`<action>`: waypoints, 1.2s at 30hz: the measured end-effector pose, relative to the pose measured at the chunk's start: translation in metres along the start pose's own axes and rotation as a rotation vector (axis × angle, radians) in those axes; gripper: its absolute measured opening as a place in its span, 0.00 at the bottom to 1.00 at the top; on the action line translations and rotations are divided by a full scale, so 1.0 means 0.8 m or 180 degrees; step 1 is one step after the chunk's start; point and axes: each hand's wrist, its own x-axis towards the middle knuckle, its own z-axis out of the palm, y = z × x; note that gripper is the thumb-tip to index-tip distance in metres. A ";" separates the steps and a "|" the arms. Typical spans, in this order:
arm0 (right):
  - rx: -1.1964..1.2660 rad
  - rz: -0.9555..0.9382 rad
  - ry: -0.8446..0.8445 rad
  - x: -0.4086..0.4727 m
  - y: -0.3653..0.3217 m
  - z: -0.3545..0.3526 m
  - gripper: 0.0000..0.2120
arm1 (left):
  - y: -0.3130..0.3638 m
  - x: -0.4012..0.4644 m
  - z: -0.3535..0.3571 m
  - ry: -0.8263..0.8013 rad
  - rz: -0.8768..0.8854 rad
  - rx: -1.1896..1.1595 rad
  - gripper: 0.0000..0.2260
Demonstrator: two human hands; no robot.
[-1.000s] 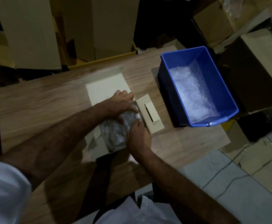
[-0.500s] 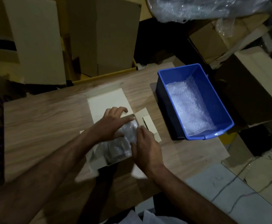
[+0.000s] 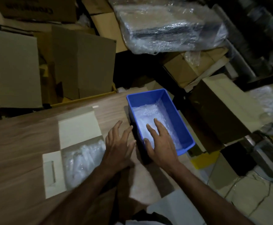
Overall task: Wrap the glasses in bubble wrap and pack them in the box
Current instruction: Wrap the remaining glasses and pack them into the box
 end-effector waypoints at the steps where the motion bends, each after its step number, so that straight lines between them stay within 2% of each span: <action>1: -0.0060 -0.0004 -0.0071 0.005 0.028 -0.007 0.25 | 0.018 0.007 0.009 0.0052 -0.0067 0.0006 0.23; 3: -0.0200 0.0142 -0.0507 0.018 0.079 -0.022 0.27 | 0.048 0.023 0.031 0.0066 -0.0113 0.0086 0.25; 5: -0.0380 0.0329 -0.1426 0.035 0.117 -0.031 0.34 | 0.063 0.039 0.053 -0.0016 -0.0070 0.0366 0.26; 8: -0.0788 0.0224 -0.2652 0.063 0.151 -0.021 0.47 | 0.062 0.059 0.086 -0.0338 -0.0114 0.0621 0.28; 10: -0.1112 0.0039 -0.2994 0.076 0.159 -0.004 0.45 | 0.055 0.061 0.106 -0.0600 -0.0275 0.0733 0.30; 13: -0.1625 -0.0371 -0.2632 0.080 0.162 0.017 0.21 | 0.051 0.057 0.118 -0.0734 -0.0412 0.0782 0.29; 15: -0.1576 -0.0384 -0.2376 0.080 0.162 0.021 0.15 | 0.051 0.057 0.118 -0.0710 -0.0411 0.0834 0.28; 18: -0.0972 -0.0211 -0.2063 0.082 0.169 0.016 0.13 | 0.054 0.057 0.113 -0.0659 -0.0394 0.0844 0.28; 20: -0.0419 -0.0125 -0.1891 0.081 0.174 0.004 0.16 | 0.054 0.057 0.110 -0.0687 -0.0364 0.0747 0.28; 23: -0.0038 -0.0165 -0.1635 0.077 0.179 -0.022 0.21 | 0.049 0.056 0.105 -0.0768 -0.0357 0.0652 0.30; 27: 0.0343 -0.0247 -0.1622 0.071 0.173 -0.055 0.26 | 0.045 0.053 0.099 -0.0757 -0.0150 0.0373 0.40; 31: 0.0740 -0.0163 -0.1136 0.060 0.152 -0.078 0.22 | 0.069 0.068 0.112 -0.0887 -0.0228 0.0243 0.49; 33: 0.0858 -0.0226 -0.0838 0.059 0.139 -0.088 0.20 | 0.090 0.074 0.115 -0.0713 -0.0301 0.0092 0.42; 36: 0.0678 -0.0620 -0.0359 0.060 0.122 -0.108 0.13 | 0.103 0.077 0.096 -0.0041 -0.0532 -0.0376 0.26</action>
